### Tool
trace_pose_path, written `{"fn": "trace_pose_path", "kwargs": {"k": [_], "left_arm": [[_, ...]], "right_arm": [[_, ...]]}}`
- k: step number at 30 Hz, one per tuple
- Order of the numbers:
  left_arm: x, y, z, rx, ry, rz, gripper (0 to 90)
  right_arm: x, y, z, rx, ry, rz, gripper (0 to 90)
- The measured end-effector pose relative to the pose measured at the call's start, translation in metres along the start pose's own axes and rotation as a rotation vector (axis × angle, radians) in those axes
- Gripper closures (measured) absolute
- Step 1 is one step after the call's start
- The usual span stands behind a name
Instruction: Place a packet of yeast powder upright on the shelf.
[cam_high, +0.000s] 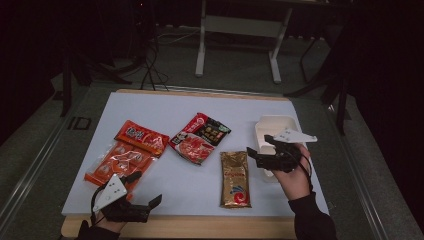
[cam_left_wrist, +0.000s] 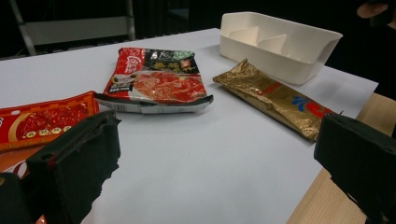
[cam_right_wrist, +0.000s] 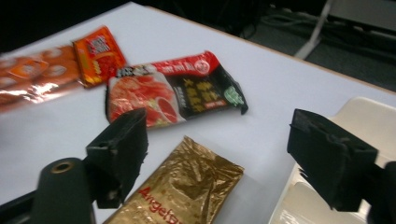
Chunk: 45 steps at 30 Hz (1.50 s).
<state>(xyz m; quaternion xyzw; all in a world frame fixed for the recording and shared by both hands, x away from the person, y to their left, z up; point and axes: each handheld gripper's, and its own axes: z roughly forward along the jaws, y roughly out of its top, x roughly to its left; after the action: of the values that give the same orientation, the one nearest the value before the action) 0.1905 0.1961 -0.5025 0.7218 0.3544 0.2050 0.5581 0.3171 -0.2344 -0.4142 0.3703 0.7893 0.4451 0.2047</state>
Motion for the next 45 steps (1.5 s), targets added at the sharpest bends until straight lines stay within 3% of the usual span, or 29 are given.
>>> {"fn": "trace_pose_path", "kwargs": {"k": [3,7,13,17,20,23,25,33,36,39,42,45], "left_arm": [[0.000,0.000,0.000,0.001,0.000,0.000,0.9],[0.000,0.000,0.001,0.006,-0.003,0.000,0.9],[0.000,0.000,0.000,0.008,-0.004,0.000,0.9],[-0.001,0.000,0.001,0.012,-0.004,0.005,0.9],[-0.001,0.000,0.001,0.015,-0.004,0.009,0.9],[-0.001,-0.001,0.001,0.015,-0.004,0.009,0.9],[-0.002,0.000,0.001,0.014,-0.005,0.009,0.9],[-0.003,-0.001,0.002,0.027,-0.010,0.018,0.9],[-0.003,-0.001,0.002,0.028,-0.011,0.017,0.9],[-0.003,-0.001,0.003,0.036,-0.012,0.018,0.9],[-0.004,-0.001,0.003,0.036,-0.013,0.023,0.9],[-0.004,-0.001,0.003,0.038,-0.013,0.024,0.9]], "right_arm": [[0.000,0.000,0.011,0.029,0.000,0.013,18.3],[-0.003,-0.001,0.029,0.082,0.000,0.070,18.2],[-0.005,-0.004,0.052,0.155,0.008,0.091,18.3],[-0.006,-0.007,0.068,0.195,0.014,0.131,18.7],[-0.005,-0.010,0.079,0.227,-0.005,0.149,19.8],[-0.003,-0.015,0.092,0.282,-0.054,0.139,20.7],[-0.001,-0.017,0.098,0.300,-0.062,0.139,20.6],[0.007,-0.024,0.118,0.372,-0.150,0.068,20.5],[0.004,-0.028,0.122,0.401,-0.167,0.072,20.5],[0.003,-0.031,0.124,0.409,-0.122,0.142,20.1],[0.006,-0.032,0.126,0.418,-0.149,0.104,20.1],[0.004,-0.034,0.129,0.442,-0.192,0.097,20.1]]}}
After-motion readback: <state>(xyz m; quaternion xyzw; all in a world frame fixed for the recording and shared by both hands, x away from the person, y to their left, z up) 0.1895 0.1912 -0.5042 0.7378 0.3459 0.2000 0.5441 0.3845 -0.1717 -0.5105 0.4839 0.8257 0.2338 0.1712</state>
